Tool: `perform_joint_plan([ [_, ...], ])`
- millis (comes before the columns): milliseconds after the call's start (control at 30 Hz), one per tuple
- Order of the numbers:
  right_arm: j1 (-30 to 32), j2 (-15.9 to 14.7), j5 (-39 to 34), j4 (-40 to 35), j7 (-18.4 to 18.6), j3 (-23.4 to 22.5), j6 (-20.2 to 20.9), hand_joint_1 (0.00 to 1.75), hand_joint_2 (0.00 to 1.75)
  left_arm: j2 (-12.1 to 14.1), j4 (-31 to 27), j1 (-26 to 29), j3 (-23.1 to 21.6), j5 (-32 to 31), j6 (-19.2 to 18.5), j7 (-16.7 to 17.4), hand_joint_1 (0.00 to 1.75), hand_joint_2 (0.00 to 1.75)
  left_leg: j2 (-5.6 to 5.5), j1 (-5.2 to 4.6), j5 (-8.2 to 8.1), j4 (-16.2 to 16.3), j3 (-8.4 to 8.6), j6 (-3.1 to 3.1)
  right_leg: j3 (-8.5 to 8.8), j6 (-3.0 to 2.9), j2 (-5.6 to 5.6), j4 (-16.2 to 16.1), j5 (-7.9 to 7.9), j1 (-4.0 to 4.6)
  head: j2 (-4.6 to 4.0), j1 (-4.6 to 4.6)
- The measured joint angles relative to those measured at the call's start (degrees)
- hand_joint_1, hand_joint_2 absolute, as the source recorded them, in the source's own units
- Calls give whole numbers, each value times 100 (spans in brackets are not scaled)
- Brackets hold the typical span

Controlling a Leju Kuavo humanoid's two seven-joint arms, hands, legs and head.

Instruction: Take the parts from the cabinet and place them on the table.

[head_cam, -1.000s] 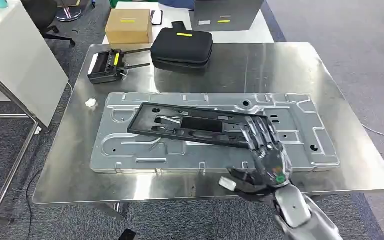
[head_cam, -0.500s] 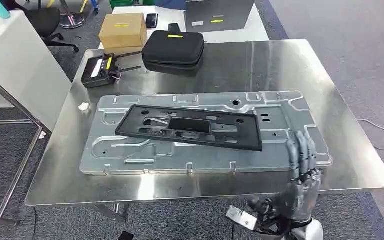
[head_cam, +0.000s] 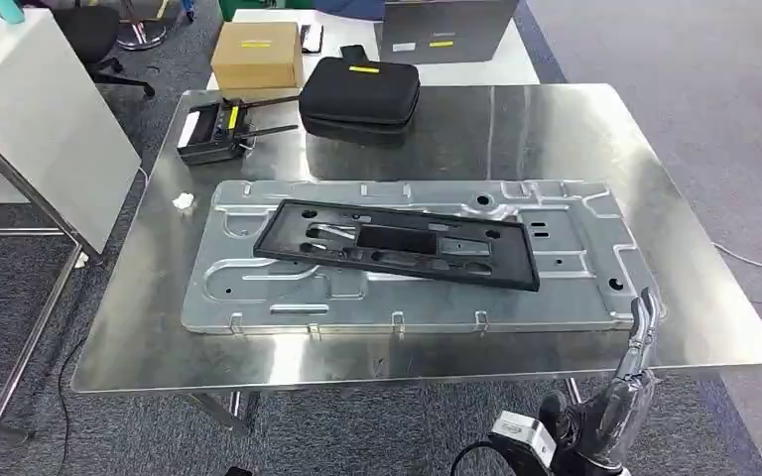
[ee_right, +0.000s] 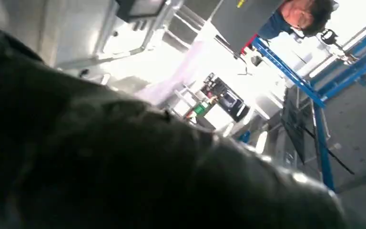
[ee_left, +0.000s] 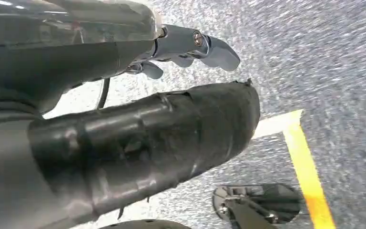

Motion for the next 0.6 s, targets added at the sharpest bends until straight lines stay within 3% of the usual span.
perform_joint_plan([
  [33,22,0,-48,0,0,2,0,0,0,0,0,5,11,0,0,-9,0,0,2,0,22,26,-53,-4,73,2,0,-20,75,0,0,-2],
  [67,33,0,-86,-2,0,7,0,0,0,0,0,5,15,0,0,-11,0,0,2,0,39,53,-97,-15,260,-5,-1,-280,236,0,0,-2],
  [133,43,0,-158,-13,0,11,2,0,0,-4,0,7,18,0,0,-17,0,0,-5,0,62,96,-154,-46,907,-47,-1,-1279,602,1,0,-2],
  [167,40,0,-199,-20,0,15,2,0,0,-4,0,7,20,0,0,-26,0,0,-4,0,77,112,-169,-70,1112,-75,0,-1693,522,10,0,-2],
  [200,64,0,-245,-26,2,17,0,0,0,-7,0,6,20,0,2,-26,0,0,-9,-22,107,111,-181,-116,1094,-93,6,-1644,652,60,0,-7],
  [300,93,2,-409,-48,4,24,0,0,0,-4,0,5,26,2,22,-28,0,0,-11,-11,201,77,-189,-223,1034,-176,11,-1686,691,81,0,-2],
  [333,101,9,-451,-50,4,26,0,0,0,-2,0,27,31,2,28,-28,0,0,-26,-34,206,94,-211,-256,979,-234,0,-1754,765,10,0,0],
  [367,102,9,-488,-50,2,26,2,0,0,0,0,20,39,4,37,-33,0,0,-33,-8,0,209,-276,-283,946,-273,-16,-1761,819,10,0,-4],
  [400,115,13,-531,-52,-2,28,11,0,0,0,0,28,42,4,42,-33,0,0,-28,-3,-338,494,-377,-299,882,-328,-22,-1760,863,8,0,-18],
  [467,159,28,-586,-50,-20,26,11,0,0,0,0,32,48,9,44,-33,0,0,-27,14,-939,1332,-598,-340,743,-342,-35,-1750,961,20,0,-20],
  [500,176,37,-614,-50,-28,22,11,0,0,2,0,32,53,13,44,-35,0,0,-27,13,-1052,1658,-658,-355,670,-339,-38,-1740,1005,23,0,-20],
  [533,188,44,-656,-50,-35,22,11,0,0,2,0,33,55,17,46,-33,0,0,-26,14,-1003,1780,-624,-365,598,-332,-46,-1724,1045,24,0,-20],
  [567,199,55,-697,-50,-44,18,11,0,0,2,0,37,59,24,48,-33,0,0,-27,14,-829,1653,-462,-363,551,-323,-51,-1706,1083,23,0,-20],
  [600,212,59,-693,-50,-57,13,11,0,0,4,0,37,61,24,48,-33,0,0,-24,14,-610,1291,-183,-351,494,-309,-51,-1684,1119,23,0,-22],
])
